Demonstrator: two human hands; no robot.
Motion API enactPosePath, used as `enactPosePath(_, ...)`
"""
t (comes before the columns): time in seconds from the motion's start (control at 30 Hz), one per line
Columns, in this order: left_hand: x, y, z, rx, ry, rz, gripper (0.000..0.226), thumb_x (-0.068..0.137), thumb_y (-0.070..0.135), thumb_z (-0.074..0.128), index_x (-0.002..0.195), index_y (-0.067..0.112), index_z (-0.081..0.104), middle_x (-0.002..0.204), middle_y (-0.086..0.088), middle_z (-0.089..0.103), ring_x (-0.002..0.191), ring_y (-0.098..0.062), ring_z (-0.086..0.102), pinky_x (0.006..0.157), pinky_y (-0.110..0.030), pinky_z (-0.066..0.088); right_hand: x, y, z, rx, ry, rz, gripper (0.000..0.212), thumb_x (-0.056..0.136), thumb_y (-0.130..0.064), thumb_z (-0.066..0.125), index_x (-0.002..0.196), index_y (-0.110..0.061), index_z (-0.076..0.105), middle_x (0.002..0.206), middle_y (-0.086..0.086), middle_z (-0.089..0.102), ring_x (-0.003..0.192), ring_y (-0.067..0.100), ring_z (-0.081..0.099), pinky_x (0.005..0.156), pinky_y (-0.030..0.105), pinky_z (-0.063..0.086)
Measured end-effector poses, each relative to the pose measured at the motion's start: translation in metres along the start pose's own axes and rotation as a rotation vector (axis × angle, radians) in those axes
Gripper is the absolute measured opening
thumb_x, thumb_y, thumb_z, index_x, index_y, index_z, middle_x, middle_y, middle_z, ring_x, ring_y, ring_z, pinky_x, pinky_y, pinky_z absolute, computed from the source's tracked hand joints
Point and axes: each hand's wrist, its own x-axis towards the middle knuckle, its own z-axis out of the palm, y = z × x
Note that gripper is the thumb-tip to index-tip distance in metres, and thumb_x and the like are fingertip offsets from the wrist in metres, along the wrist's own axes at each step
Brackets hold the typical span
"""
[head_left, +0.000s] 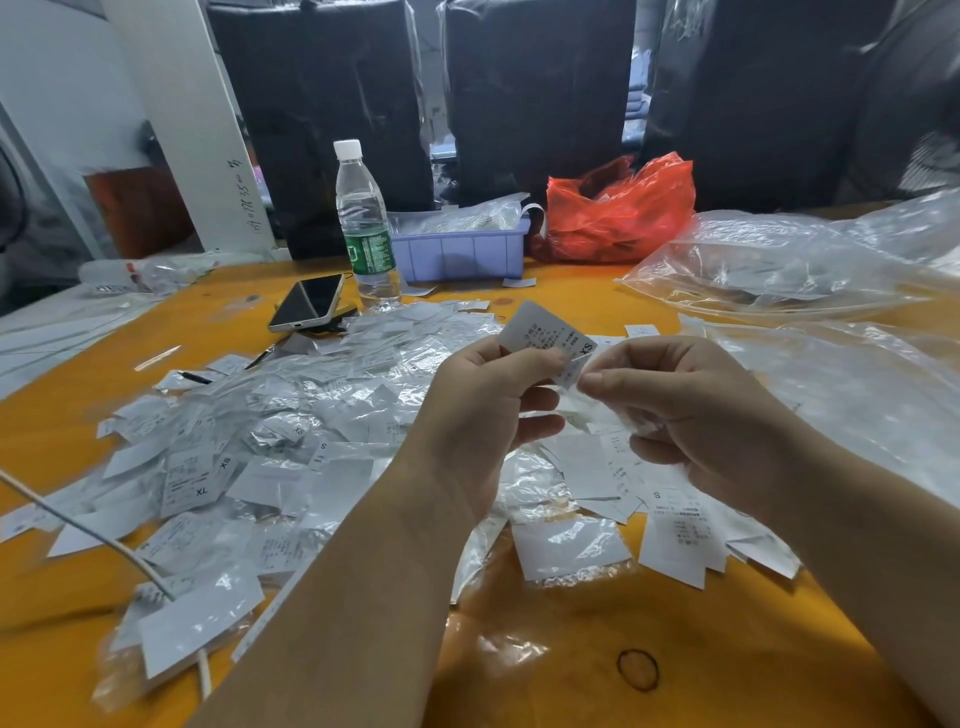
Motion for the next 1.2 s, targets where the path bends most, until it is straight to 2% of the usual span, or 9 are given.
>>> enactPosePath(0.13,-0.0002,0.0003,0.0,0.002,0.007,0.001,0.011,0.087,0.008,0.064,0.097,0.009,0.071,0.07,0.001,0.065,0.059,-0.009,0.057,0.055,-0.024,0.052,-0.0016,-0.0019,0.0006,0.065,0.036,-0.012,0.015,0.081,-0.022,0.07,0.07,-0.012,0.072,0.051,0.001,0.033,0.044,0.009,0.026,0.038,0.017,0.026)
enactPosePath(0.23,-0.0001,0.0,-0.0004,0.036,0.011,0.005,0.012,0.087,0.006,0.065,0.097,0.01,0.07,0.068,0.003,0.066,0.058,-0.008,0.058,0.056,-0.023,0.052,-0.0014,-0.0018,-0.0002,0.076,0.065,-0.008,0.023,0.089,-0.025,0.065,0.071,-0.012,0.072,0.054,0.001,0.034,0.044,0.008,0.026,0.037,0.017,0.027)
enactPosePath(0.43,0.0005,-0.0005,-0.0029,0.248,-0.014,0.072,0.019,0.072,0.013,0.069,0.092,0.015,0.072,0.067,0.004,0.066,0.055,-0.005,0.054,0.054,-0.02,0.048,0.0008,-0.0007,-0.0021,0.131,0.056,0.01,0.016,0.091,-0.006,0.06,0.08,-0.009,0.07,0.051,-0.001,0.041,0.039,0.007,0.025,0.036,0.017,0.025)
enactPosePath(0.6,0.0004,0.0006,-0.0038,0.32,-0.014,0.095,0.03,0.062,0.018,0.062,0.09,0.015,0.072,0.069,0.003,0.065,0.053,-0.006,0.051,0.05,-0.019,0.042,0.0017,-0.0008,-0.0035,0.122,0.086,0.002,0.01,0.089,-0.007,0.063,0.083,-0.008,0.071,0.054,0.004,0.036,0.042,0.009,0.02,0.036,0.018,0.023)
enactPosePath(0.7,0.0004,0.0003,-0.0044,0.323,-0.021,0.097,0.03,0.062,0.016,0.061,0.09,0.015,0.072,0.066,0.005,0.066,0.052,-0.006,0.05,0.048,-0.017,0.041,0.0017,-0.0007,-0.0051,0.095,0.092,0.001,0.007,0.087,-0.011,0.066,0.084,-0.007,0.071,0.049,0.001,0.034,0.044,0.011,0.018,0.037,0.019,0.021)
enactPosePath(0.83,0.0001,-0.0002,-0.0042,0.319,-0.027,0.097,0.019,0.07,0.014,0.065,0.087,0.019,0.072,0.065,0.006,0.066,0.054,-0.006,0.051,0.047,-0.015,0.041,0.0018,0.0,-0.0055,0.047,0.047,0.0,0.013,0.083,-0.014,0.068,0.089,-0.004,0.074,0.049,0.002,0.031,0.045,0.011,0.018,0.038,0.019,0.022)
enactPosePath(0.93,-0.0005,-0.0004,-0.0043,0.319,-0.023,0.1,0.017,0.07,0.02,0.066,0.085,0.023,0.072,0.067,0.006,0.067,0.054,-0.005,0.053,0.05,-0.018,0.043,0.0012,0.001,-0.0054,0.0,-0.001,-0.008,0.014,0.082,-0.014,0.069,0.091,-0.004,0.075,0.049,0.0,0.03,0.042,0.009,0.02,0.038,0.019,0.025)
enactPosePath(1.07,-0.0002,-0.0009,-0.0039,0.281,-0.014,0.085,0.011,0.084,0.01,0.069,0.089,0.019,0.073,0.073,0.003,0.069,0.058,-0.006,0.055,0.054,-0.022,0.045,0.0017,0.0016,-0.0047,-0.016,-0.027,0.001,0.009,0.082,-0.013,0.07,0.085,-0.008,0.076,0.047,-0.002,0.032,0.041,0.009,0.02,0.038,0.02,0.024)
enactPosePath(1.2,0.0003,0.0001,-0.0046,0.211,-0.007,0.034,0.011,0.085,0.009,0.069,0.095,0.012,0.072,0.072,0.003,0.068,0.057,-0.007,0.055,0.056,-0.022,0.043,0.0007,0.0006,-0.0032,0.024,0.029,-0.036,0.005,0.079,-0.016,0.071,0.078,-0.012,0.074,0.052,0.0,0.05,0.038,0.006,0.026,0.036,0.018,0.025)
